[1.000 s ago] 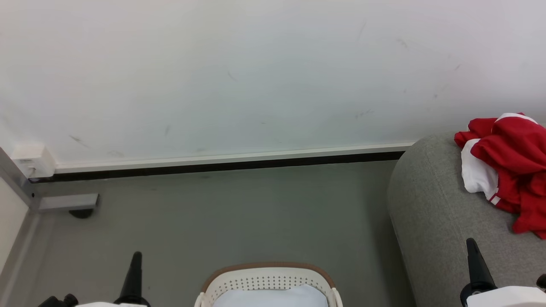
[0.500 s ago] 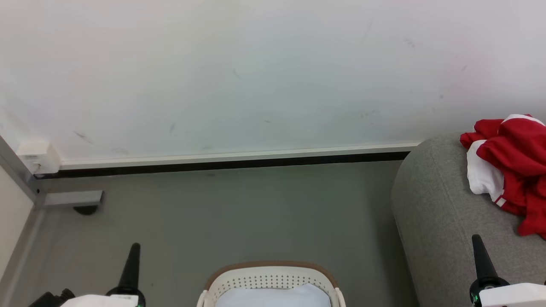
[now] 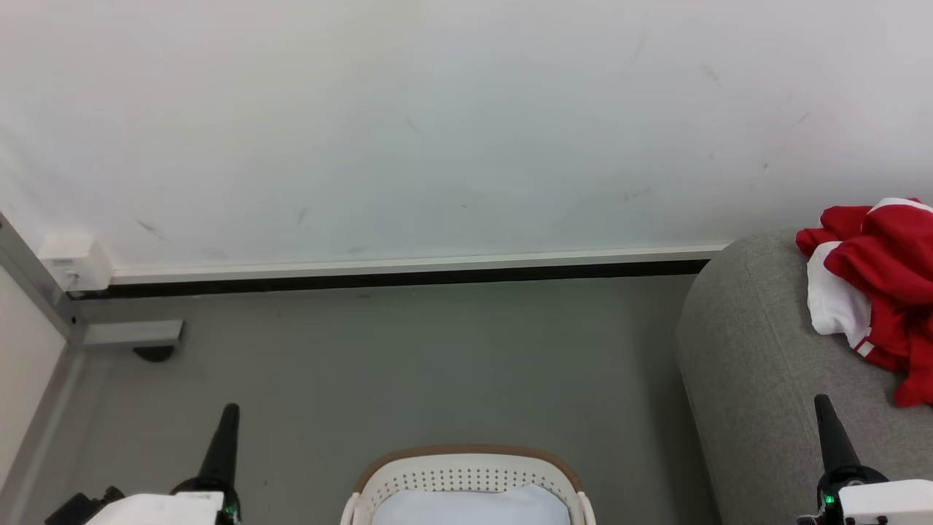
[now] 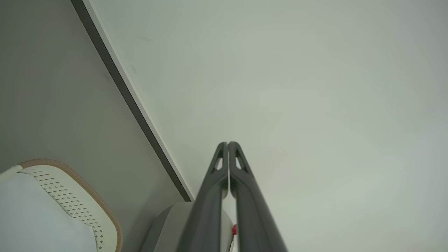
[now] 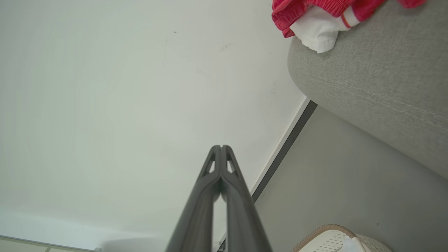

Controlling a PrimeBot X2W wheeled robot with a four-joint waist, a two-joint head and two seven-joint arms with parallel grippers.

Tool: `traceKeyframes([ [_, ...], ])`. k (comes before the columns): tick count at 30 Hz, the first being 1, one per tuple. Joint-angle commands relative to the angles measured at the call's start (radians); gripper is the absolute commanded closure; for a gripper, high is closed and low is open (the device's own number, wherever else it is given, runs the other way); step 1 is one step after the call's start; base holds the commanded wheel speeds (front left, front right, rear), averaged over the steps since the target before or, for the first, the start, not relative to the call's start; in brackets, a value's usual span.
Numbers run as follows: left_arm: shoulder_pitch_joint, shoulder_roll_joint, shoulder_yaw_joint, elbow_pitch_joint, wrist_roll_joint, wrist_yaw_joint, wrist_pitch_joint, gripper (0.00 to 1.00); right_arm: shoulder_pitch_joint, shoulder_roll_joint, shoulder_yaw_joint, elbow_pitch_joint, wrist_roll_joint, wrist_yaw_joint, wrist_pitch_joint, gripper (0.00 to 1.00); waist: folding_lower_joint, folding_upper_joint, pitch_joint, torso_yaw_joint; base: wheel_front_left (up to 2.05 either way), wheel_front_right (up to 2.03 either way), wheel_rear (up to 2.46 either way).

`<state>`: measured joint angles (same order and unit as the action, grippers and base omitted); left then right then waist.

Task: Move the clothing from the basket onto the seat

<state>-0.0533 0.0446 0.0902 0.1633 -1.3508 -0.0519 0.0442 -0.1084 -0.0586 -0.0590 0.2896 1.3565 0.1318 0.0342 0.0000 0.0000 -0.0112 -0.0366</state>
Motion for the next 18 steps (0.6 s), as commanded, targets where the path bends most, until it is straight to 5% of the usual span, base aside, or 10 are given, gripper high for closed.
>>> traceKeyframes([
  [1,-0.016,0.008,0.006,-0.006,-0.032,-0.001,0.007,1.00,-0.020,-0.008,-0.005,-0.012,0.024,-0.001,0.006,1.00,0.0000,0.0000,0.000,0.002,0.00,0.00,0.00],
  [18,-0.037,0.009,0.018,-0.008,-0.152,0.005,0.040,1.00,-0.023,-0.016,-0.015,-0.021,0.159,-0.002,0.031,1.00,0.0000,0.0000,0.004,0.018,0.00,0.00,0.00],
])
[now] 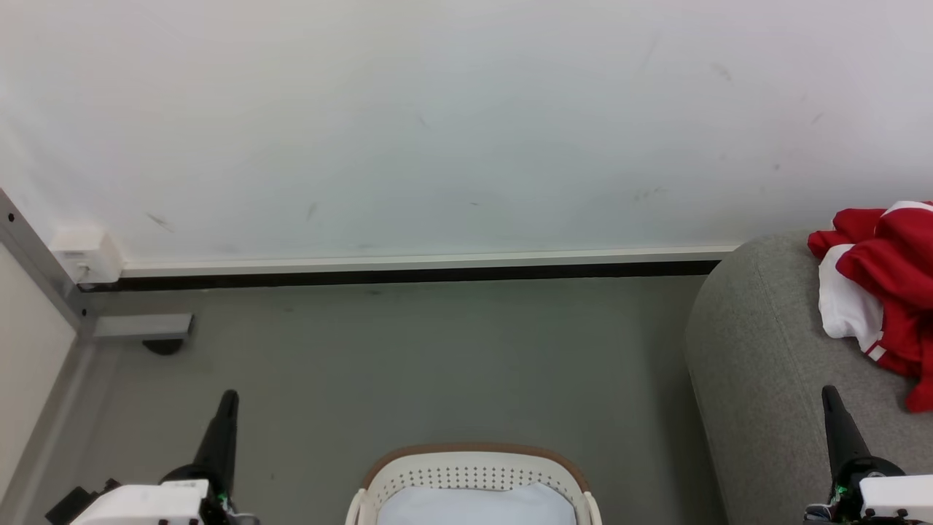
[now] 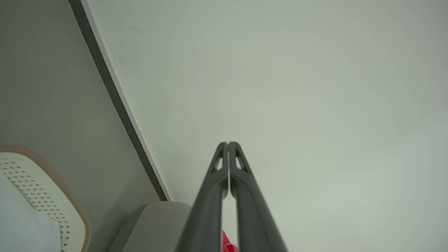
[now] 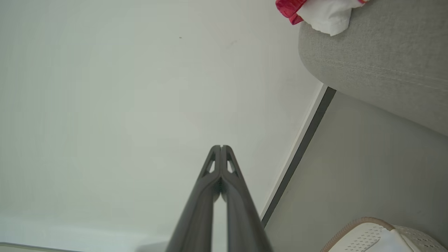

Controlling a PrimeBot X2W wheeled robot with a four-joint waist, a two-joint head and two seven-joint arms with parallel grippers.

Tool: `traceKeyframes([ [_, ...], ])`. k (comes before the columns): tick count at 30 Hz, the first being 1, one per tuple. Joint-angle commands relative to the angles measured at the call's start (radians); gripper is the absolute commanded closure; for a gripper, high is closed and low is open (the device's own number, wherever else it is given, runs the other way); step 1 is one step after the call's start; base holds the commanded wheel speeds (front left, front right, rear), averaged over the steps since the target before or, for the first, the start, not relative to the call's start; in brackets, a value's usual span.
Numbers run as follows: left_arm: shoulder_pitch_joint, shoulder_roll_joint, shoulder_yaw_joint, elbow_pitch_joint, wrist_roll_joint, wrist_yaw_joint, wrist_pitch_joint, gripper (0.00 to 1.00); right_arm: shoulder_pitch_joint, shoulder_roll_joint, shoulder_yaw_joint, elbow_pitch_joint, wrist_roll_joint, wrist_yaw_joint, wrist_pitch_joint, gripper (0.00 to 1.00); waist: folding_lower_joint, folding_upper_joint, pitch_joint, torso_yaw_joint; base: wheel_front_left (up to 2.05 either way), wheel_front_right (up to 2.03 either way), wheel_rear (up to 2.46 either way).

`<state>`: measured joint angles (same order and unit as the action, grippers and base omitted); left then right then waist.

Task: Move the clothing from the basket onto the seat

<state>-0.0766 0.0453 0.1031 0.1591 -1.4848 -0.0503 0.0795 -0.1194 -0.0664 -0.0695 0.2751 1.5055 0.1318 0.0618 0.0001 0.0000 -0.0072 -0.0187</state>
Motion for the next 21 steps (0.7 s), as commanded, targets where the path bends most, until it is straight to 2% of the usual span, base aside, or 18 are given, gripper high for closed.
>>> traceKeyframes([
  [1,-0.015,0.008,0.006,-0.004,-0.025,0.004,0.007,1.00,-0.012,-0.009,-0.005,-0.008,0.019,-0.002,0.005,1.00,-0.0001,0.0000,0.000,0.001,0.00,0.00,0.00],
  [21,-0.032,0.008,0.015,-0.006,-0.133,0.006,0.037,1.00,-0.016,-0.020,-0.006,-0.016,0.148,-0.002,0.023,1.00,-0.0001,0.0000,0.004,0.018,0.00,0.00,0.00],
])
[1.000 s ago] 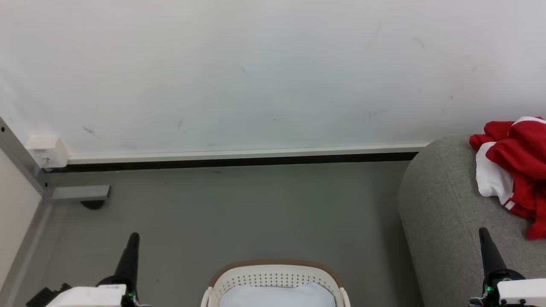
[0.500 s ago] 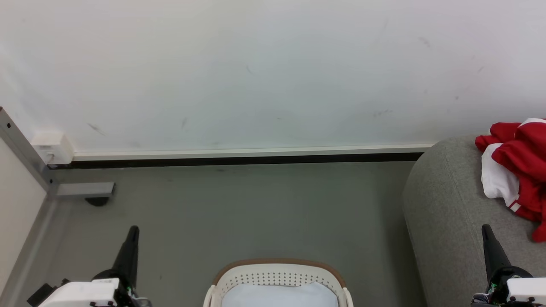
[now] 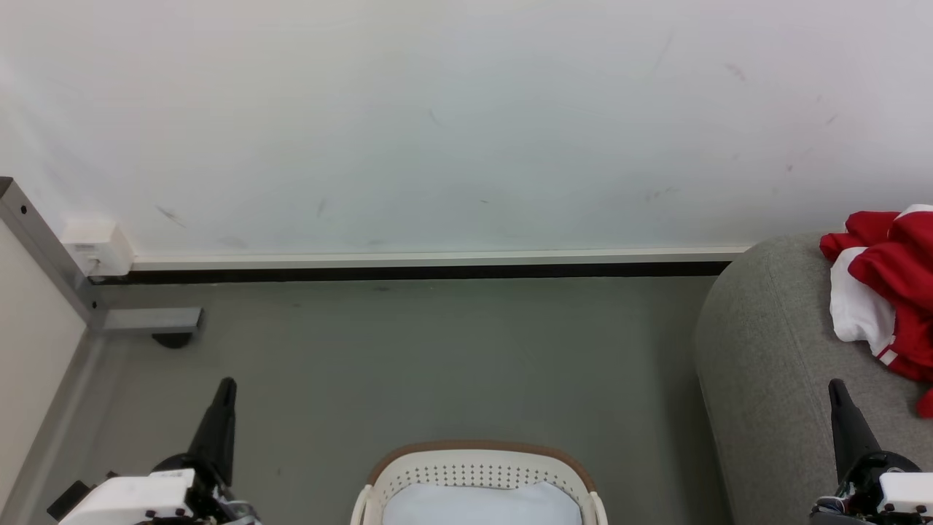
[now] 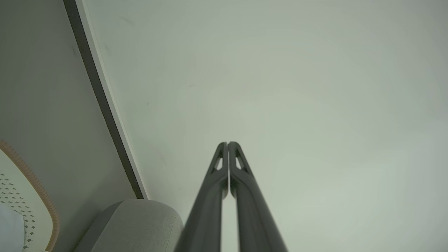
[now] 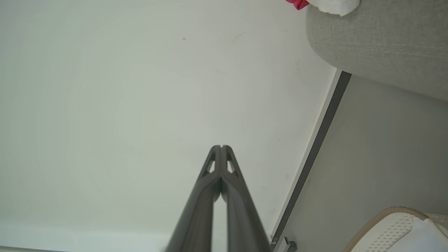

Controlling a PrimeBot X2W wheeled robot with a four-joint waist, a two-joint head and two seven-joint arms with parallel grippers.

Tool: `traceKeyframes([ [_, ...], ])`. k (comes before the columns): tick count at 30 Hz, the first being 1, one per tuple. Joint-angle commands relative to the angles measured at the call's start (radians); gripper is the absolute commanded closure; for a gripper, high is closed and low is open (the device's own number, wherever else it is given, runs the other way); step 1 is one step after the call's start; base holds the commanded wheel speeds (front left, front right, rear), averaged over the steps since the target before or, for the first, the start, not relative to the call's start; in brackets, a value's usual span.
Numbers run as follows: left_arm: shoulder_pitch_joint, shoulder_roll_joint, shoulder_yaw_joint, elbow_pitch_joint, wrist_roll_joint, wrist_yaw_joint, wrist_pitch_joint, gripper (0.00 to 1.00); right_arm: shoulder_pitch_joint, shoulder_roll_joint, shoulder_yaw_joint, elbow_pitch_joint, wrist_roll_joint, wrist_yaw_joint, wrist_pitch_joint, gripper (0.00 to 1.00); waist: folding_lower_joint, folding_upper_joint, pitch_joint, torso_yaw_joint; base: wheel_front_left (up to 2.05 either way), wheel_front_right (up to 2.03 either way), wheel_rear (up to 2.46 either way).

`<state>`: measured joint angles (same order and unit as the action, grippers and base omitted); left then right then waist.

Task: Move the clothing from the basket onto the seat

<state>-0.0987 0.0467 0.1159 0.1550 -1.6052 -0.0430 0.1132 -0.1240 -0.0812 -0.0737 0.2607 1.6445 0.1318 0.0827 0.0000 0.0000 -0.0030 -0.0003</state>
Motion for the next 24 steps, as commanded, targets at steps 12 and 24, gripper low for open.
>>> traceKeyframes([
  [12,-0.010,0.007,0.002,-0.002,-0.013,-0.001,0.003,1.00,-0.010,-0.012,0.008,-0.002,0.014,-0.002,-0.007,1.00,0.0000,0.0000,0.000,0.000,0.00,0.00,0.00],
  [24,-0.010,0.007,0.002,-0.002,-0.013,-0.001,0.003,1.00,-0.009,-0.020,0.018,-0.004,0.022,-0.002,-0.015,1.00,0.0000,0.0000,0.000,0.000,0.00,0.00,0.00],
])
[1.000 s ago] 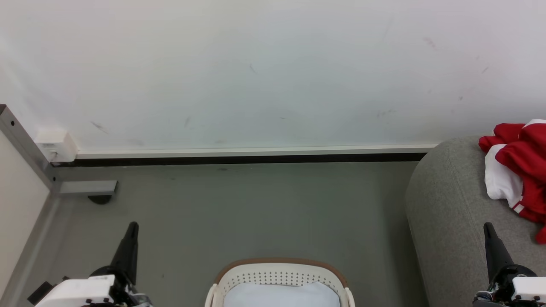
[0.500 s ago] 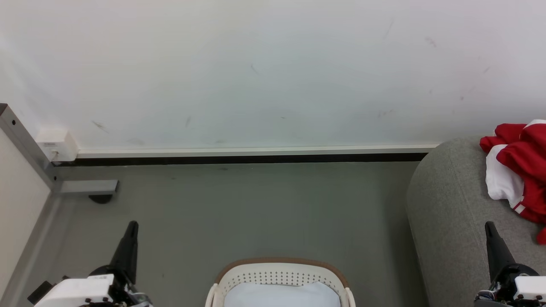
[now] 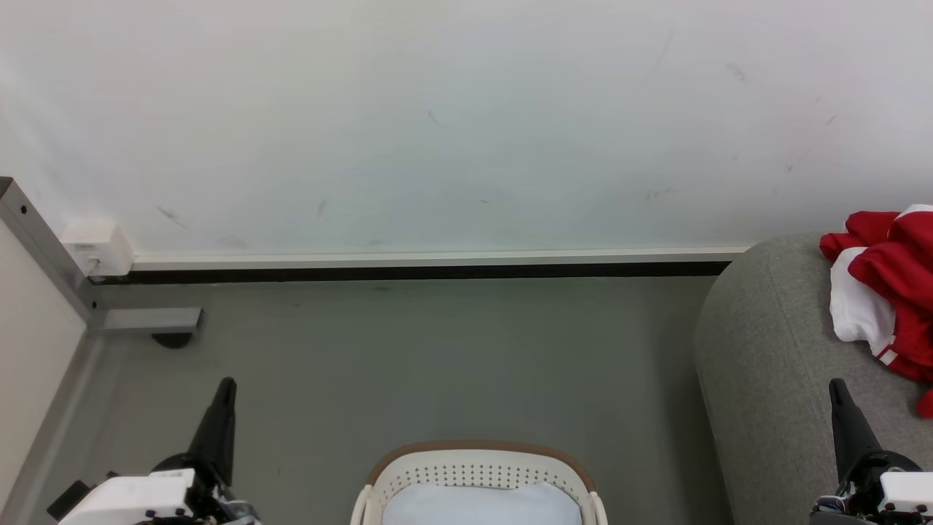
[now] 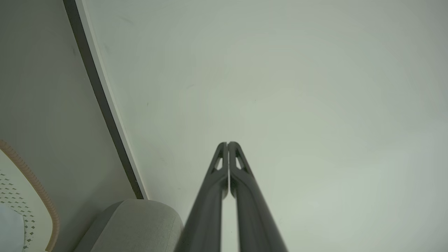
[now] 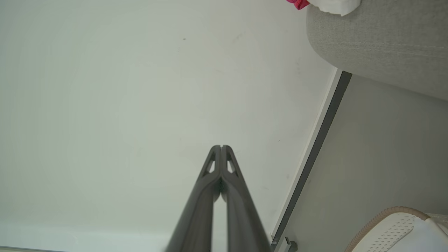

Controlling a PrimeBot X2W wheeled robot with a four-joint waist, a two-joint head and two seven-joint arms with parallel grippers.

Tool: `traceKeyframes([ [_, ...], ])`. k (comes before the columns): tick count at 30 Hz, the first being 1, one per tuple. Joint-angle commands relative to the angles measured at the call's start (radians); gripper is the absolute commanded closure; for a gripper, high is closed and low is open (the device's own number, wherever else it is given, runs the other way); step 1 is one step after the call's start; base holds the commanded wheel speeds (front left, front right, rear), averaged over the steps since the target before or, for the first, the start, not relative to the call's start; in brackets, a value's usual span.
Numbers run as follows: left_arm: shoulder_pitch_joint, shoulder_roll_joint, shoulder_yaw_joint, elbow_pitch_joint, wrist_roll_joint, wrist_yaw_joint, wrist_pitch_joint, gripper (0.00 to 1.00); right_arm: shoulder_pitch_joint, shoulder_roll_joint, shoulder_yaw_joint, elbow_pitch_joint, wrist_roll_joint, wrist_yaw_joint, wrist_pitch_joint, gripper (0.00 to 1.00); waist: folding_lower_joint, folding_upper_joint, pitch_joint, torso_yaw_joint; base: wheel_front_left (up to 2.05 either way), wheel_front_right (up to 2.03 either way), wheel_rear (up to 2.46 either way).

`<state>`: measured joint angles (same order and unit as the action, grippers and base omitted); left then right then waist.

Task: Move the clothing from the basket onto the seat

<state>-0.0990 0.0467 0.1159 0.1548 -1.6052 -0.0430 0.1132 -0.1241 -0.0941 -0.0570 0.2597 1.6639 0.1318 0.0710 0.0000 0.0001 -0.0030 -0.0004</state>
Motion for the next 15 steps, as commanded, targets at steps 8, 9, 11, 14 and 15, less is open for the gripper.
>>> traceKeyframes([
  [8,-0.010,0.007,0.002,-0.002,-0.013,-0.001,0.003,1.00,-0.008,-0.013,0.008,-0.004,0.011,-0.002,-0.010,1.00,0.0000,-0.0001,0.000,0.000,0.00,0.00,0.00],
  [9,-0.010,0.007,0.002,-0.002,-0.013,-0.001,0.003,1.00,-0.008,-0.014,0.009,-0.004,0.012,-0.002,-0.009,1.00,0.0000,-0.0001,0.000,0.000,0.00,0.00,0.00],
  [11,-0.010,0.007,0.002,-0.002,-0.013,-0.001,0.003,1.00,-0.008,-0.015,0.011,-0.004,0.012,-0.002,-0.011,1.00,0.0000,-0.0001,0.000,0.000,0.00,0.00,0.00],
  [14,-0.010,0.007,0.002,-0.002,-0.013,-0.001,0.003,1.00,-0.007,-0.018,0.014,-0.005,0.016,-0.002,-0.013,1.00,0.0000,-0.0001,0.000,0.000,0.00,0.00,0.00],
  [15,-0.010,0.007,0.002,-0.002,-0.013,-0.001,0.003,1.00,-0.007,-0.019,0.014,-0.005,0.016,-0.002,-0.014,1.00,0.0000,-0.0001,0.000,0.000,0.00,0.00,0.00],
])
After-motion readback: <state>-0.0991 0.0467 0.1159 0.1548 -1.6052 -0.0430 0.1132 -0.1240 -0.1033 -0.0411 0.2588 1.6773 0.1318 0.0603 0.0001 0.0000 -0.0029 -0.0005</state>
